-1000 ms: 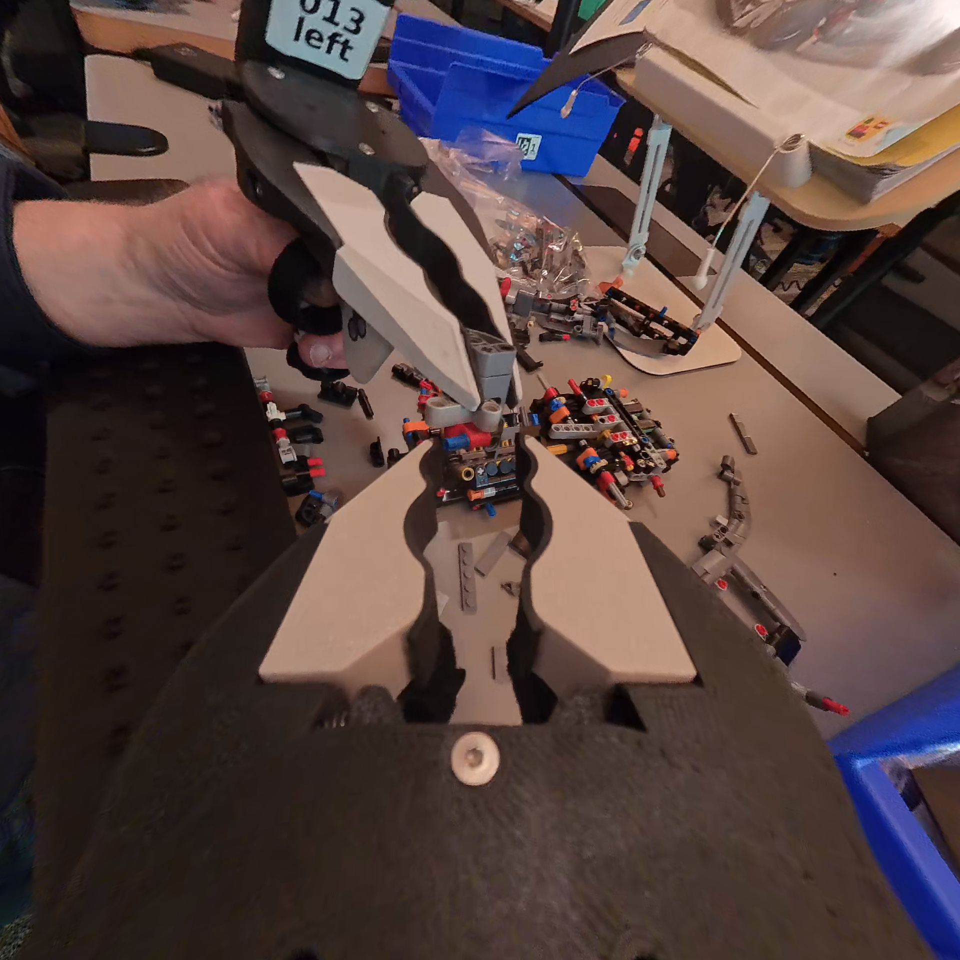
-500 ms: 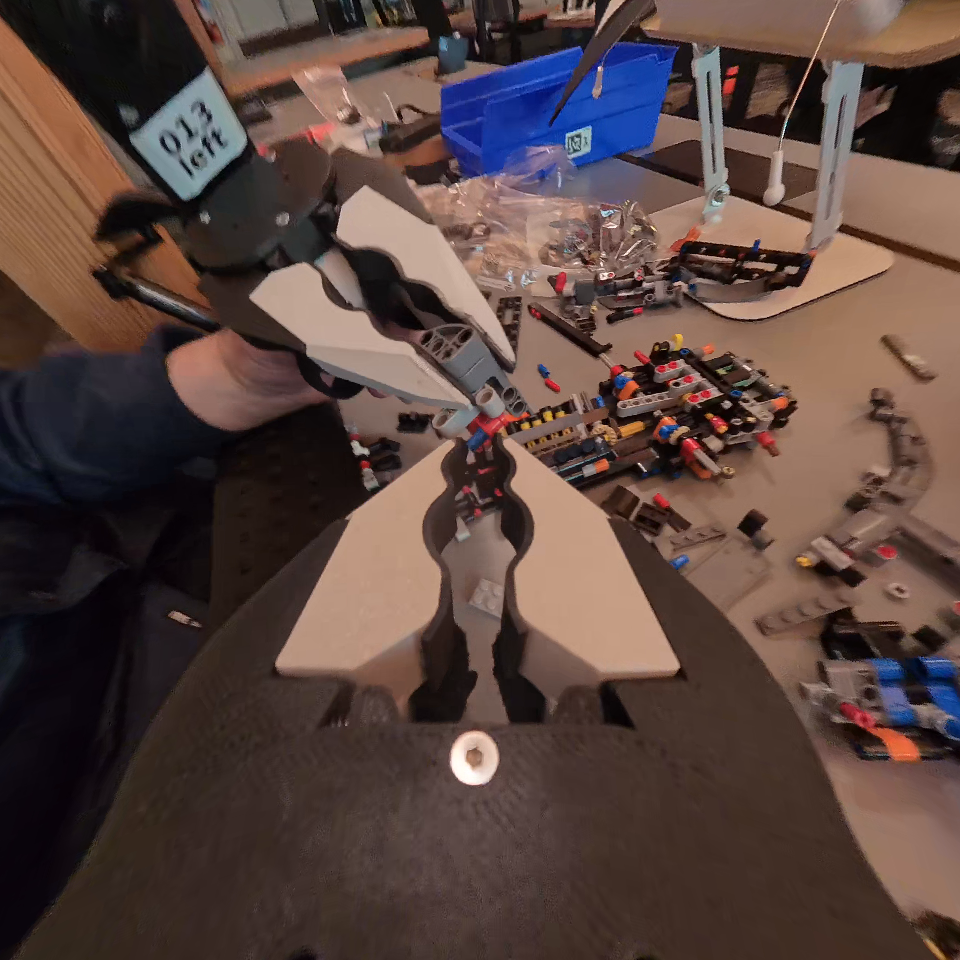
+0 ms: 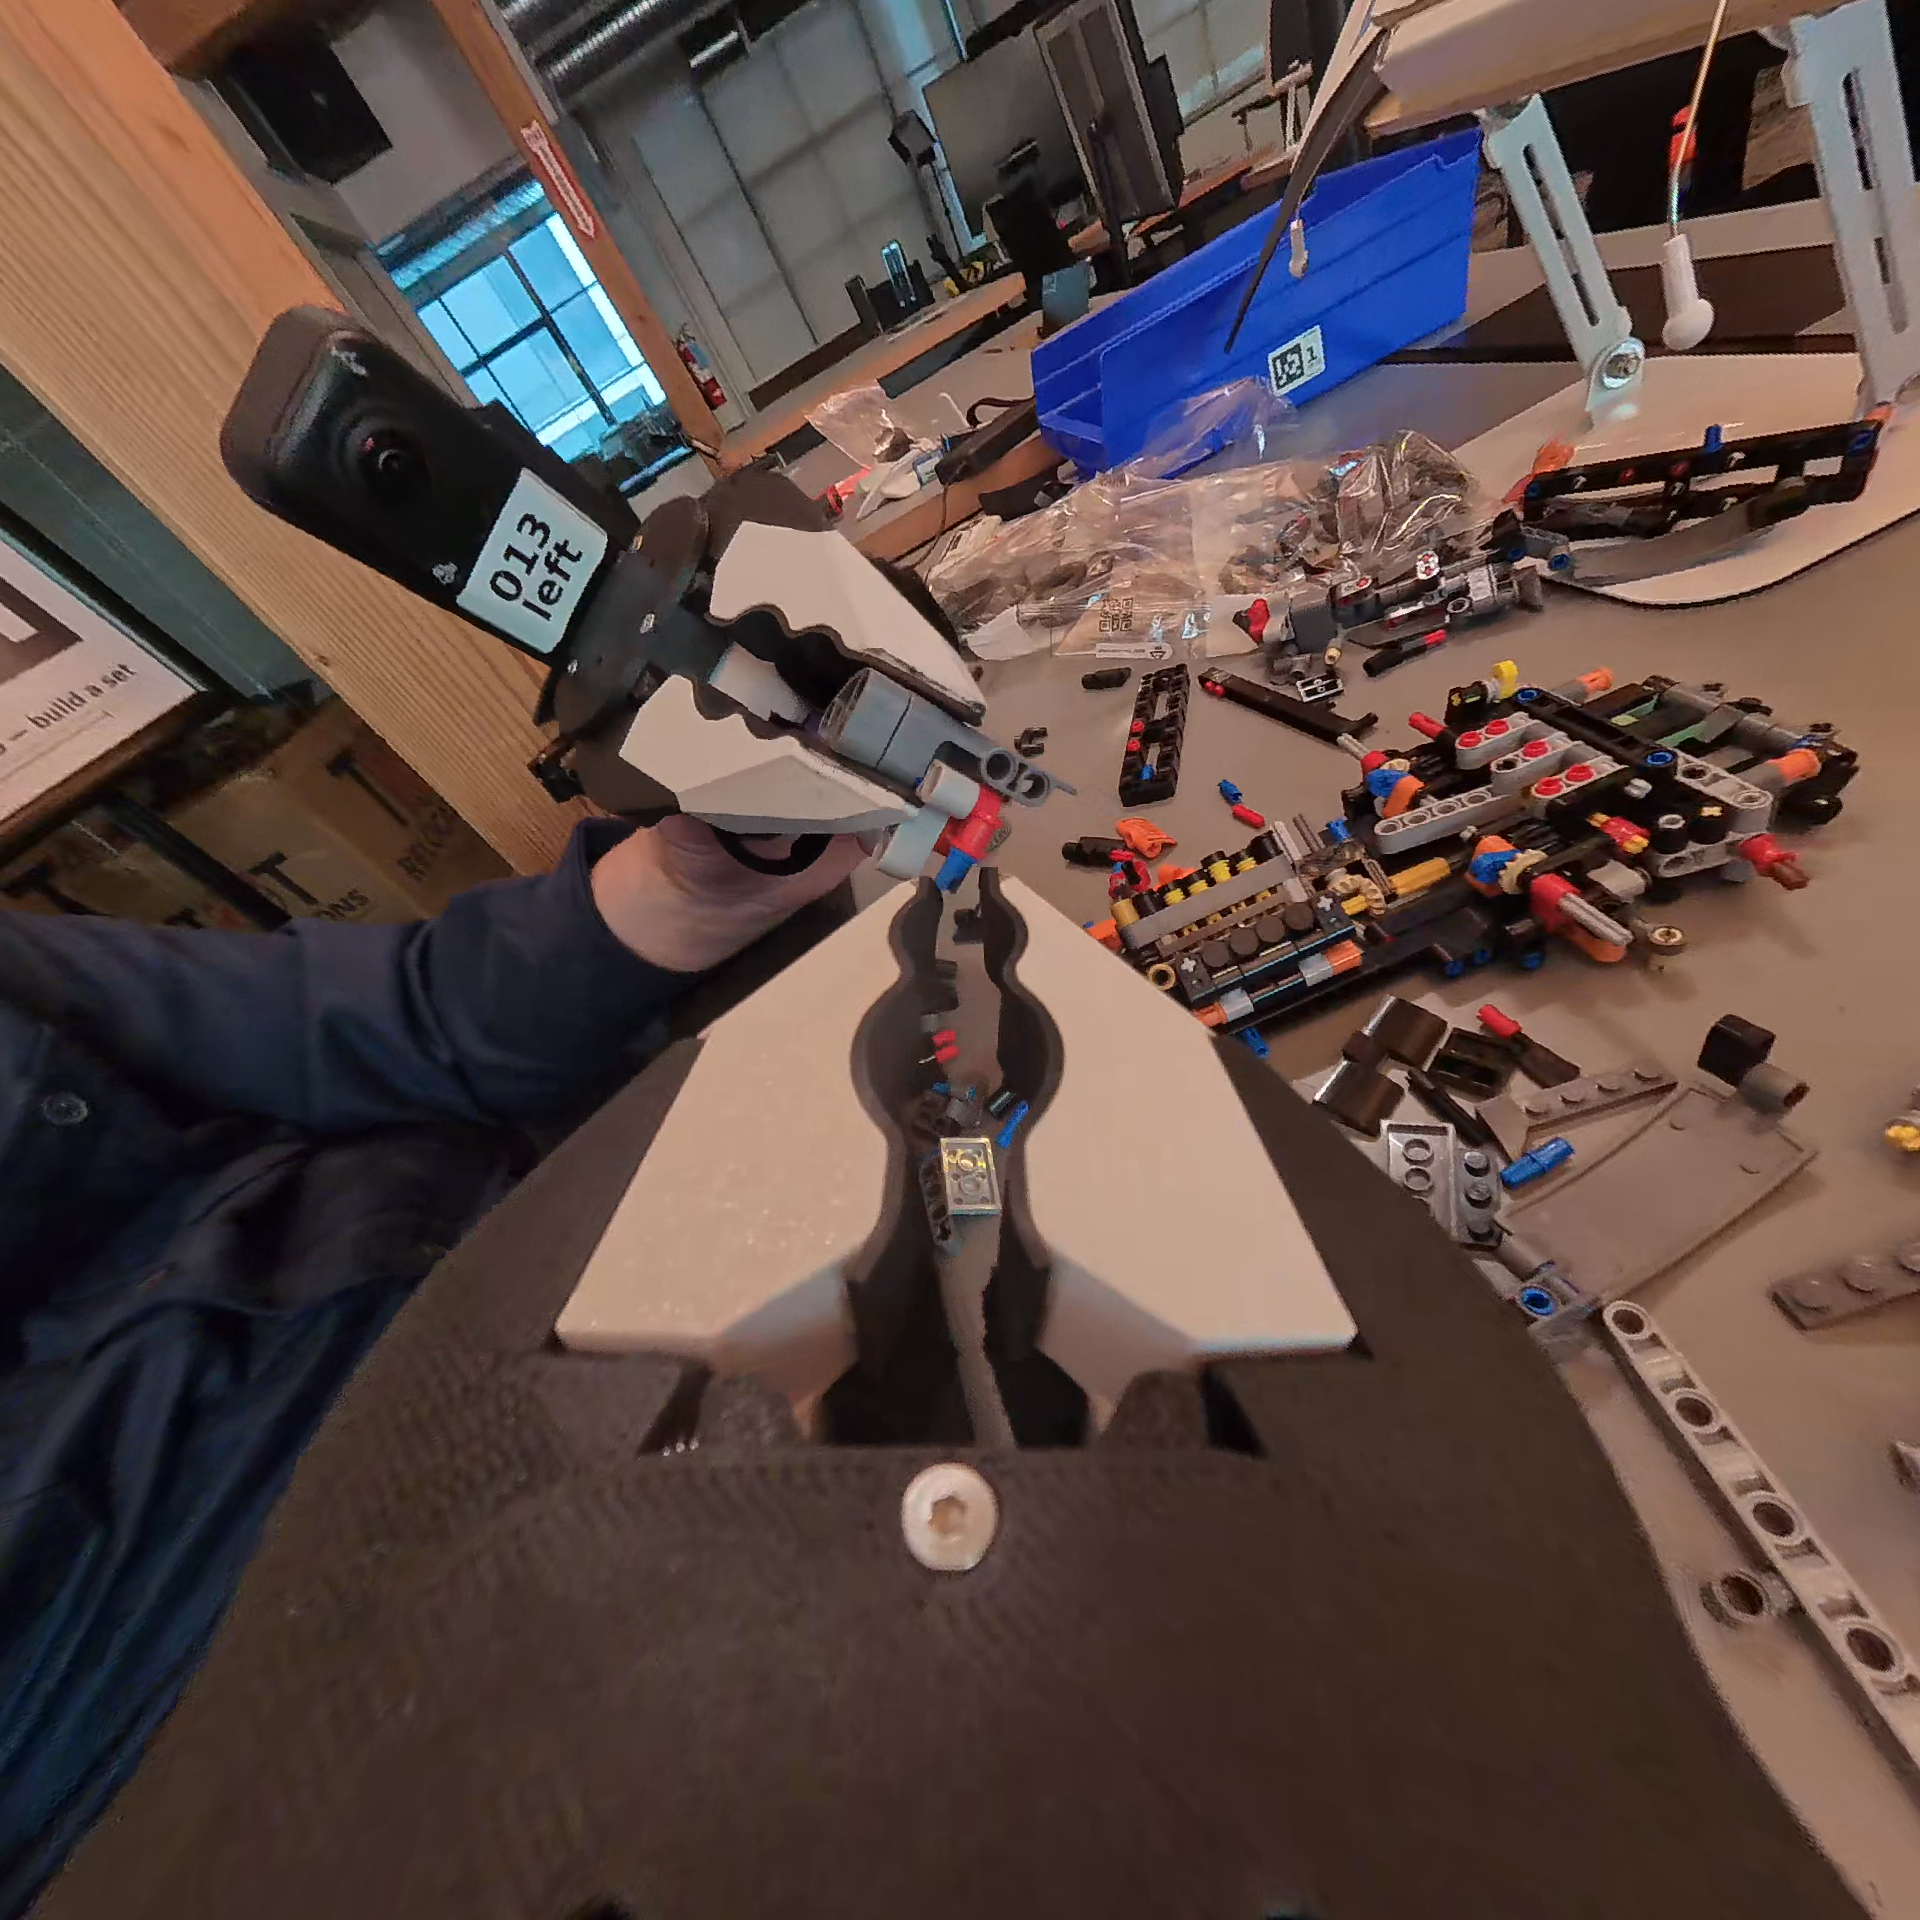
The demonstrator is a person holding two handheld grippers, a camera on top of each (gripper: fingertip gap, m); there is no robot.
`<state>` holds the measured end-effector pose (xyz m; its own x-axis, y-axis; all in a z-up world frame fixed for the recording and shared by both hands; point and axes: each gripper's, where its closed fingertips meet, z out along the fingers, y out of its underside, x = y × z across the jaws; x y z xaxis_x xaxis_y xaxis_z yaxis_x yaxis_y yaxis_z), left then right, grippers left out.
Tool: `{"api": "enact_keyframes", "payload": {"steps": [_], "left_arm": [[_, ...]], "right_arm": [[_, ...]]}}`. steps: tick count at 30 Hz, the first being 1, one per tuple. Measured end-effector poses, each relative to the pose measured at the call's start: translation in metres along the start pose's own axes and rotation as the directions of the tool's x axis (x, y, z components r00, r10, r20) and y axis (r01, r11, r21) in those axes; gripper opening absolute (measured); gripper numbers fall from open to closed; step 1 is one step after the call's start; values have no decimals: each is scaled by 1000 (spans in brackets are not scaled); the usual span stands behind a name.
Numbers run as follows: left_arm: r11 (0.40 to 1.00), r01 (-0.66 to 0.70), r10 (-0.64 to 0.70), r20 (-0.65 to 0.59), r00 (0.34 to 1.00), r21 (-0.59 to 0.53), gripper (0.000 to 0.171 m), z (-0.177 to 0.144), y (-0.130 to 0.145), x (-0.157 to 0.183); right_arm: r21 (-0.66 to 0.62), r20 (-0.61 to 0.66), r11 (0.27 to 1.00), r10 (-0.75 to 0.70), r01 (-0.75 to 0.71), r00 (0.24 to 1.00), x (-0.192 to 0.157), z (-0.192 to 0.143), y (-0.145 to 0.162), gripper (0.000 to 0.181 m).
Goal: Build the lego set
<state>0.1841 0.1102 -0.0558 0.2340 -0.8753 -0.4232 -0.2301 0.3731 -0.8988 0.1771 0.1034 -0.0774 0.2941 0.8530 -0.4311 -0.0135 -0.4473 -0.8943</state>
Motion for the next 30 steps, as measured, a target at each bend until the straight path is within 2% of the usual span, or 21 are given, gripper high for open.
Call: {"api": "enact_keyframes", "payload": {"steps": [4,12,22,23,25,30], "left_arm": [[1000,-27,27,14,1000,5,13,-1,-3,1],[999,14,-15,9,1000,28,16,-2,-6,-1],[999,34,-33,21,999,-38,16,3,8,-5],[998,32,-32,17,999,-47,14,4,10,-5],[998,0,2,34,999,-61,0,4,11,-5],[996,-9,13,48,999,-86,0,4,15,-7]], "right_arm": [[8,34,1000,10,-11,999,-4,0,-1,3],[-23,-29,992,-121,121,992,-8,3,-2,0],[-78,-228,942,-336,327,914,4,-4,-9,0],[-69,-233,935,-355,348,906,2,-4,-12,0],[-56,-226,931,-363,360,904,-1,-5,-14,0],[-67,-245,935,-354,348,903,4,-5,-13,0]]}}
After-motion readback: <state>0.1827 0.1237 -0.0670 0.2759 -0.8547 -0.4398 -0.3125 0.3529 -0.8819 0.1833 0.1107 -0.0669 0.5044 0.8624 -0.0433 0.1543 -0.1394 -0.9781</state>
